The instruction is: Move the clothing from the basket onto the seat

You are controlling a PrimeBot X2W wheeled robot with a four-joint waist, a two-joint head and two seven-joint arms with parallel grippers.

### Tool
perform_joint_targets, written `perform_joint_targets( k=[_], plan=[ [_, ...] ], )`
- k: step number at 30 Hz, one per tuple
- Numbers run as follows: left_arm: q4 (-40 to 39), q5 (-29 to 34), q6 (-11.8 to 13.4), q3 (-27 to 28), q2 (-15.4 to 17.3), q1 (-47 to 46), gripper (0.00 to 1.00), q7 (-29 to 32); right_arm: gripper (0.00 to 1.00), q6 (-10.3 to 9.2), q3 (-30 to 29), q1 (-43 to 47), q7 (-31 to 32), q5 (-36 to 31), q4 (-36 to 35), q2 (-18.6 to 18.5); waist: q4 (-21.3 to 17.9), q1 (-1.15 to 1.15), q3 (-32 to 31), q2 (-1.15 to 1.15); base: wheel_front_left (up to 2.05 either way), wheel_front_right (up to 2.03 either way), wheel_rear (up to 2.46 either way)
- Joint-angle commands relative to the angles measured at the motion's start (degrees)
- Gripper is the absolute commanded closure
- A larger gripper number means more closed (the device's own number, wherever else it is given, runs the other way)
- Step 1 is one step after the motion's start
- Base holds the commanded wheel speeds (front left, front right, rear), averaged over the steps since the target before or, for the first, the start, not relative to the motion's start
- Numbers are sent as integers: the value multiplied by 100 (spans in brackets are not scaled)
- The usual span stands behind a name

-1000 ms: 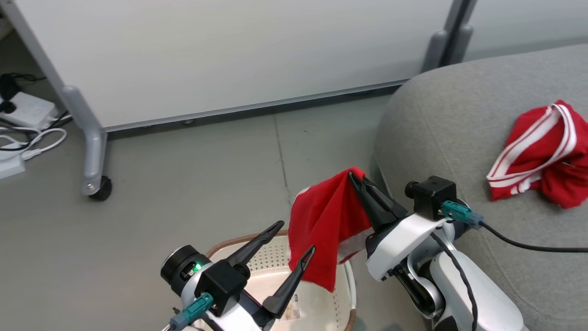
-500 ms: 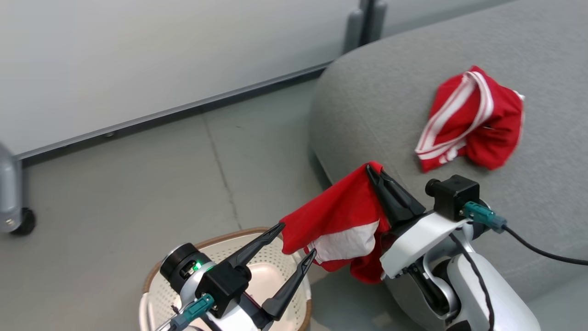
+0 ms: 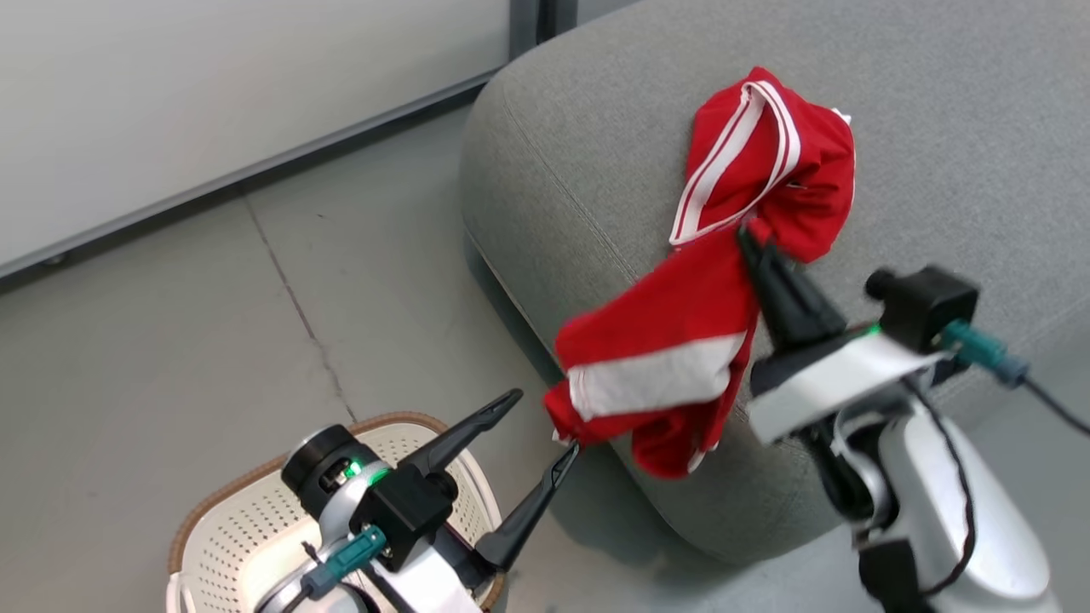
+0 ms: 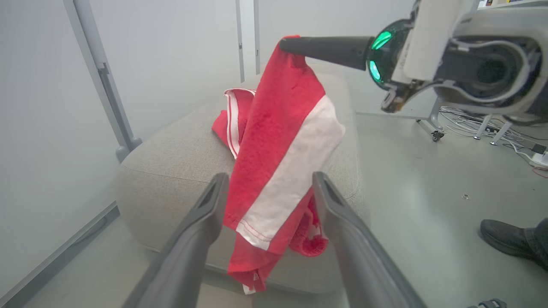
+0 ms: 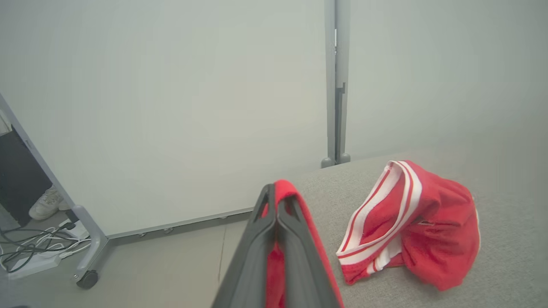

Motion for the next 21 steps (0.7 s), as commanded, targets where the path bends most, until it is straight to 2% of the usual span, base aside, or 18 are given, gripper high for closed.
perform_joint_targets(
  k=[1, 8, 17, 21],
  plan=[
    [-57, 2, 4, 48, 73, -160, 0, 18, 100, 13, -79, -225, -82, 56, -24, -11, -74, 0, 123, 0, 0, 0, 0],
    [-320, 88, -17, 108, 265, -483, 0, 132, 100, 13, -701, -1610, -309, 203, 179, -272, -21, 0, 529, 0, 0, 0, 0],
    [-685, 196, -49, 148, 518, -1012, 0, 221, 100, 13, -1673, -3590, -679, 119, 781, -1019, 302, 0, 1305, 0, 0, 0, 0],
    [-835, 244, -65, 97, 644, -1273, 0, 274, 100, 12, -1921, -4164, -905, 12, 1235, -1360, 481, 0, 1738, 0, 0, 0, 0]
  ],
)
